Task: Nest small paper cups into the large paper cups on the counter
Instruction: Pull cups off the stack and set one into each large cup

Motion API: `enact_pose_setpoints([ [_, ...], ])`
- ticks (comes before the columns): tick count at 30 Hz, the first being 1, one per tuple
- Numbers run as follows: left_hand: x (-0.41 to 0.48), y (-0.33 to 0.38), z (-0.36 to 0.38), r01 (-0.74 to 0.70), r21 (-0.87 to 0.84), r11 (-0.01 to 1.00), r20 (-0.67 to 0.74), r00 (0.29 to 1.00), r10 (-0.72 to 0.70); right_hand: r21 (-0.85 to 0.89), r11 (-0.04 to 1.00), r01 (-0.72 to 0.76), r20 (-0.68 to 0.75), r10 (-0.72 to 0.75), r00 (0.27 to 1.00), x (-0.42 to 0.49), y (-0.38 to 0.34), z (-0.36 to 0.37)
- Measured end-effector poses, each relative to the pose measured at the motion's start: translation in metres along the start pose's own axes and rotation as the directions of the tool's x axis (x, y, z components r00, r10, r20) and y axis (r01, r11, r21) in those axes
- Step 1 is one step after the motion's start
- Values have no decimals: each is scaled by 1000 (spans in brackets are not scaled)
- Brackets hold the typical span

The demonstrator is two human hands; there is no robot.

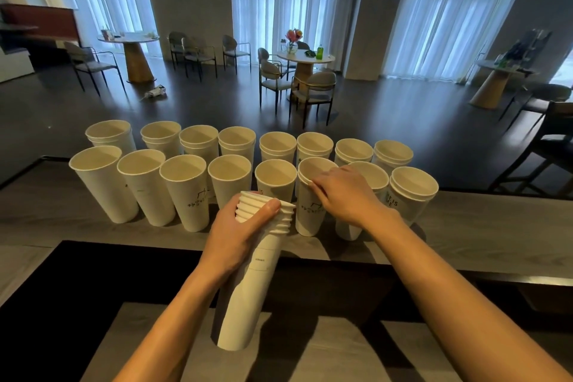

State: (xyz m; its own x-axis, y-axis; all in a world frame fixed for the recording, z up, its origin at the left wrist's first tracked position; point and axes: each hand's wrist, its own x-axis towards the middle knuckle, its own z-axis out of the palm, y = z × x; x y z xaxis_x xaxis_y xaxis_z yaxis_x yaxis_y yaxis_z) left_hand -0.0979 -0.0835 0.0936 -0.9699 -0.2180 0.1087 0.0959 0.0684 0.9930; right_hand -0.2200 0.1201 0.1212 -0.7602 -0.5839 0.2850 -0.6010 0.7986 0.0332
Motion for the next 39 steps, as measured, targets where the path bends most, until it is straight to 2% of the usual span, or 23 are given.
enact_pose_setpoints([
  [3,0,2,-8,-10,8,1000,19,1000,10,6,1000,-18,-18,18,1000,1,-4,3],
  [6,1,4,-18,-6,-14,1000,18,1000,6,38,999,6,-168,0,986,2,-18,0],
  [8,2,5,-26,1,-15,1000,19,1000,-1,184,978,101,-299,-42,953,3,-38,-7],
  [9,2,6,-29,4,-15,1000,20,1000,-4,298,942,153,-314,-54,948,3,-51,-12],
  [10,2,7,-32,7,-25,1000,20,1000,-6,433,884,178,-270,-61,961,3,-63,-17],
  [12,3,7,-38,14,-57,998,27,1000,-12,697,712,84,-10,-107,994,1,-84,-28],
  [13,3,7,-41,16,-60,998,35,999,-14,786,619,2,122,-159,980,2,-92,-32],
  [14,4,8,-46,15,-50,999,47,999,-13,829,557,-51,197,-206,959,3,-97,-34],
  [18,3,6,-59,-3,8,1000,107,994,2,856,513,-69,219,-238,946,8,-102,-34],
  [23,7,5,-69,-18,22,1000,123,992,16,885,455,-101,181,-136,974,14,-109,-30],
  [26,8,5,-72,-22,37,999,115,993,18,870,479,-113,176,-89,980,17,-108,-31],
  [28,7,4,-72,-14,47,999,98,995,9,827,554,-99,209,-138,968,18,-108,-35],
  [30,8,3,-73,-1,95,995,73,997,-6,779,622,-82,160,-70,985,19,-106,-44],
  [32,10,1,-74,19,165,986,46,999,-27,767,638,-69,-6,114,993,21,-99,-55],
  [35,12,-3,-76,49,154,987,10,999,-51,765,644,15,-263,290,920,21,-88,-68],
  [37,14,-4,-77,50,154,987,2,999,-51,702,709,60,-401,324,857,21,-82,-71],
  [39,15,-5,-76,54,159,986,3,998,-56,529,845,75,-534,263,804,23,-80,-68],
])
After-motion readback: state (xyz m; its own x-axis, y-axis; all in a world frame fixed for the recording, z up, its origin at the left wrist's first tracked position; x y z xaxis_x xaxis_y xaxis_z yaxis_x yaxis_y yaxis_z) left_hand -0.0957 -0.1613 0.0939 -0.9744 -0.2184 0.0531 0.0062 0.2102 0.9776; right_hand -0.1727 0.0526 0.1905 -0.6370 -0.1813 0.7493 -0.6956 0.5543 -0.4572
